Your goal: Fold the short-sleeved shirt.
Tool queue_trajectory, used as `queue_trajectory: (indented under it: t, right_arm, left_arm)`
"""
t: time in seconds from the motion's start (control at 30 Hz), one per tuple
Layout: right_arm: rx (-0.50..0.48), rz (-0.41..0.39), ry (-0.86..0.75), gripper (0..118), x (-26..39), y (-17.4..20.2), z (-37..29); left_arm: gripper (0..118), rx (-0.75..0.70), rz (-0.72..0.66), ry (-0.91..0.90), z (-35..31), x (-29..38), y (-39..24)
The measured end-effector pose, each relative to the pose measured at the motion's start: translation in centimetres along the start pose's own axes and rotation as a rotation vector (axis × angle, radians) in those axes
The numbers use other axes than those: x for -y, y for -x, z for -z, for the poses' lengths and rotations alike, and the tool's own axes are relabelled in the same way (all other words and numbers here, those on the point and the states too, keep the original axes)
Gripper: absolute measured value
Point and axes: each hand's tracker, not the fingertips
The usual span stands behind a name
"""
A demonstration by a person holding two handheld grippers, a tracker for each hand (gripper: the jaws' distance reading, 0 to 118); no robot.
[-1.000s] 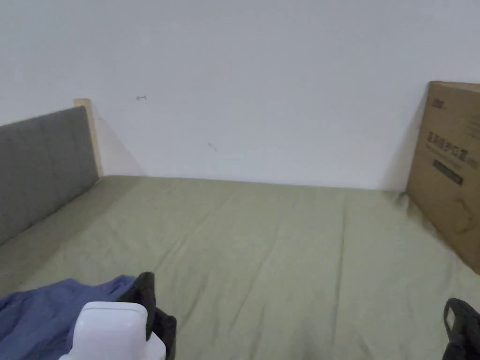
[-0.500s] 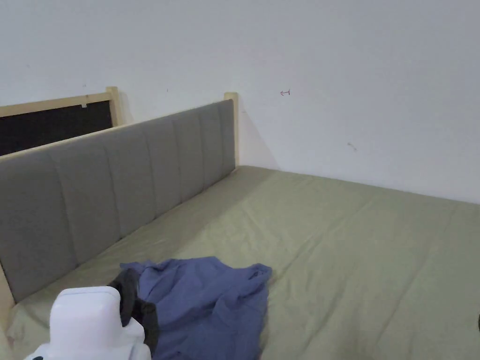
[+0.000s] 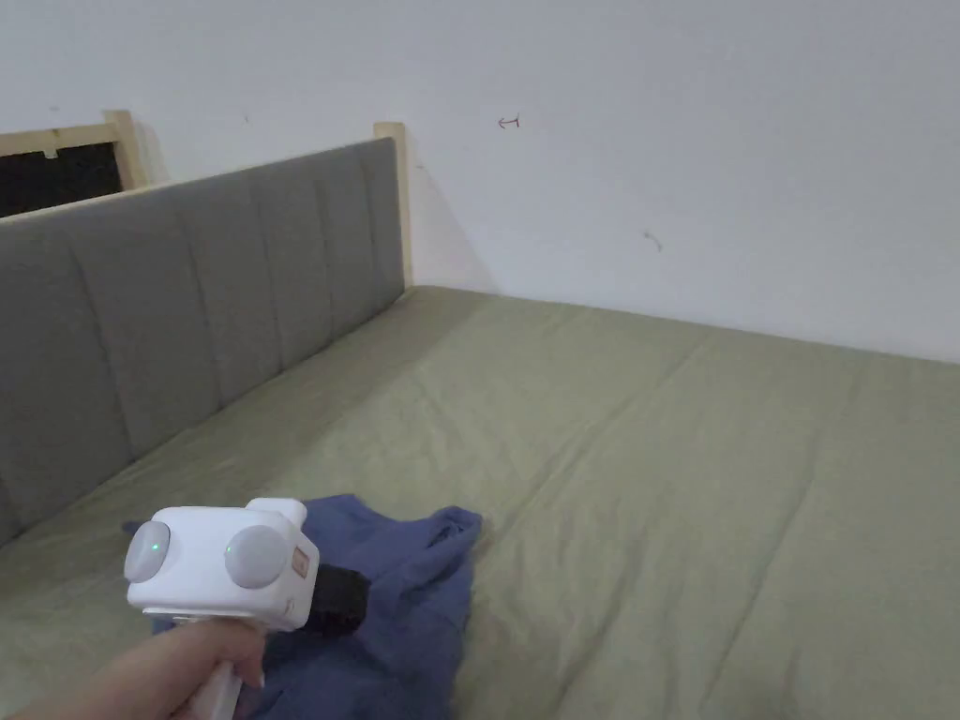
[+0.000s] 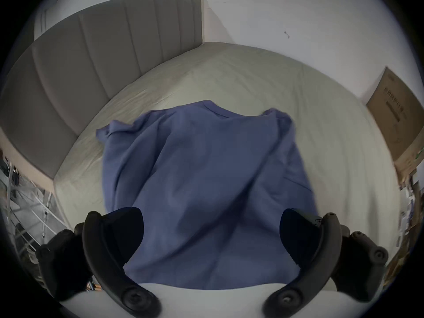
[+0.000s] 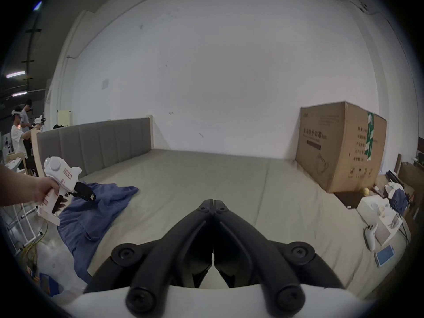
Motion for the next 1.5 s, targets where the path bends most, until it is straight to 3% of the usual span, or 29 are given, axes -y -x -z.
queue_trajectory:
  t: [0.17,0.33,0.37,0.4,0.47,0.5,0.57,0.6,0.83,0.9,1.07,1.27,1.5]
  right_arm:
    - [0.014,0.016,0.059,0,0.7,-0.3,2.4]
    - [-0.012,-0.015,0.08,0,1.3,0.3,3.5]
    - [-0.021,-0.009,0.083,0,1.3,0.5,3.5]
    - [-0.031,0.004,0.083,0,1.3,0.6,3.4]
    - [-0.044,0.031,0.083,0,1.2,0.8,3.2]
    - [-0.049,0.045,0.088,0,1.0,0.9,2.9]
    - [-0.064,0.068,0.084,0,0.8,0.8,2.3]
    - [-0.065,0.071,0.08,0,0.6,0.7,2.0]
    - [-0.056,0.077,0.005,0,-1.4,-1.0,-1.6]
    - [-0.04,0.077,-0.022,0,-1.9,-1.6,-2.8]
    - [-0.003,0.113,-0.057,0,-2.1,-3.5,-5.2]
    - [0.038,0.188,-0.057,0,-2.3,-5.8,-7.0]
    - [0.115,0.198,-0.115,0,-2.4,-9.0,-9.5]
  left_arm:
    - [118,-0.067,0.03,0.108,6.0,-0.9,-0.4]
    - [117,0.033,-0.022,0.192,7.5,-1.0,0.7]
    - [111,0.032,-0.018,0.184,6.8,-1.2,0.8]
    - [97,0.027,-0.019,0.172,6.4,-1.2,0.9]
    - [91,0.067,0.022,0.099,4.5,-0.6,0.6]
    - [75,0.074,0.035,0.058,3.3,-0.3,0.3]
    - [7,0.118,0.022,0.037,1.8,0.1,-0.1]
    - [0,0.115,0.015,0.047,1.1,0.5,-0.1]
    - [0,0.2,-0.124,-0.169,-8.7,-1.7,1.8]
    - [0,0.221,-0.096,-0.257,-12.7,-2.5,1.6]
    - [0,0.304,0.138,-0.529,-24.3,-4.6,-4.2]
    - [0,0.582,0.168,-0.762,-36.0,-6.5,-13.2]
    - [0,0.78,0.323,-0.716,-38.8,-5.8,-26.4]
